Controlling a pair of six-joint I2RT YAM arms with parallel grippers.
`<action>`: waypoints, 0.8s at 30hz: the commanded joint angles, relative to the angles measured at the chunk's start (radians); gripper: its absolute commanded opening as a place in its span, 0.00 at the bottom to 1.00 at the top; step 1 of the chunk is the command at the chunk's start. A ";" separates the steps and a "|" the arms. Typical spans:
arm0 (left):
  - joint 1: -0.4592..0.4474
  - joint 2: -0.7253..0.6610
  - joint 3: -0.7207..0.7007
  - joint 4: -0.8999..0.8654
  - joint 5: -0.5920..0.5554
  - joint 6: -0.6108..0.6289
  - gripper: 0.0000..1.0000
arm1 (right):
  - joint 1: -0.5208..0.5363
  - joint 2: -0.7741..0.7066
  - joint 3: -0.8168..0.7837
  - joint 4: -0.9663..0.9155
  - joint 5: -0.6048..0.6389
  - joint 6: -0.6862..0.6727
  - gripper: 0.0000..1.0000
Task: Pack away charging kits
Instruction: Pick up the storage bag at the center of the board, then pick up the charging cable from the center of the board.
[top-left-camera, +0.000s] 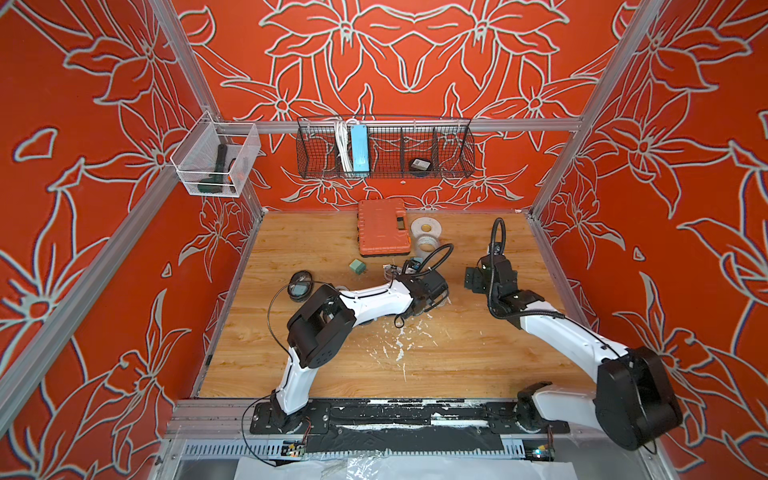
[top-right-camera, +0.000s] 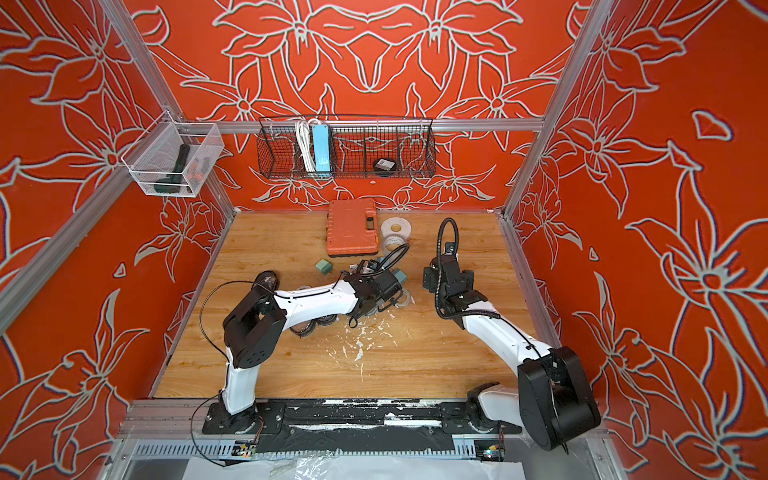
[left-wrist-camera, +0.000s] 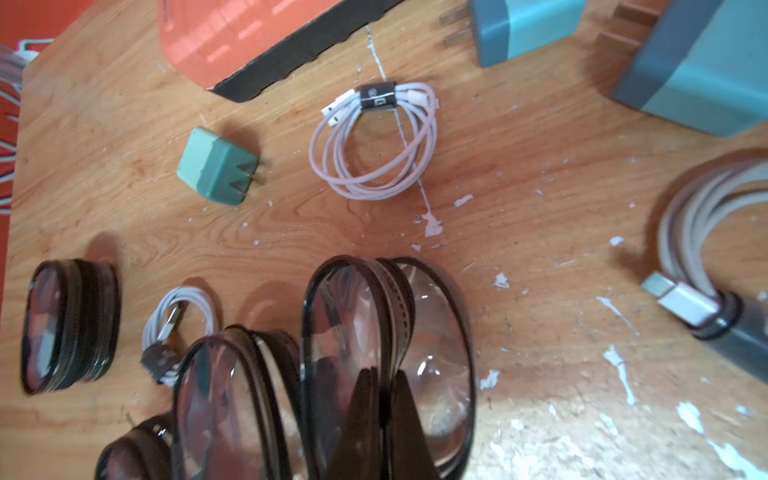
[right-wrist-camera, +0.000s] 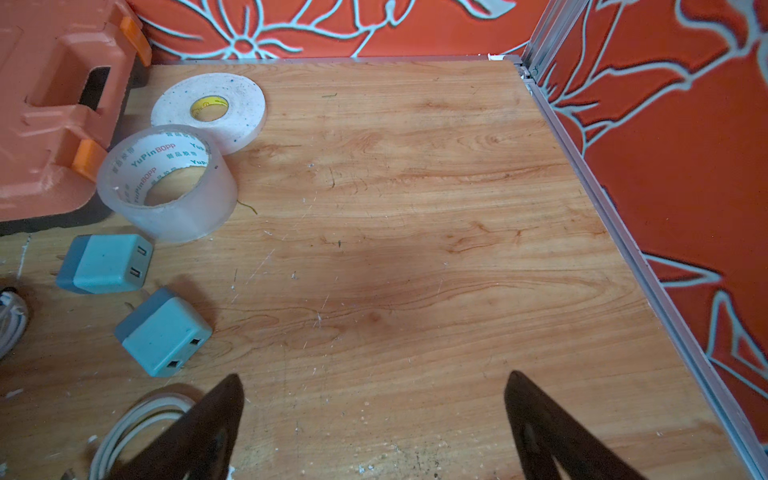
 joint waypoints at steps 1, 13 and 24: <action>0.017 0.017 0.033 -0.131 0.058 -0.041 0.00 | -0.003 0.004 -0.002 0.002 -0.008 -0.001 0.98; 0.076 -0.250 -0.187 0.189 0.229 0.039 0.00 | 0.021 0.116 0.091 -0.145 -0.294 -0.009 0.52; 0.074 -0.358 -0.328 0.296 0.204 0.029 0.00 | 0.123 0.407 0.260 -0.253 -0.285 -0.035 0.41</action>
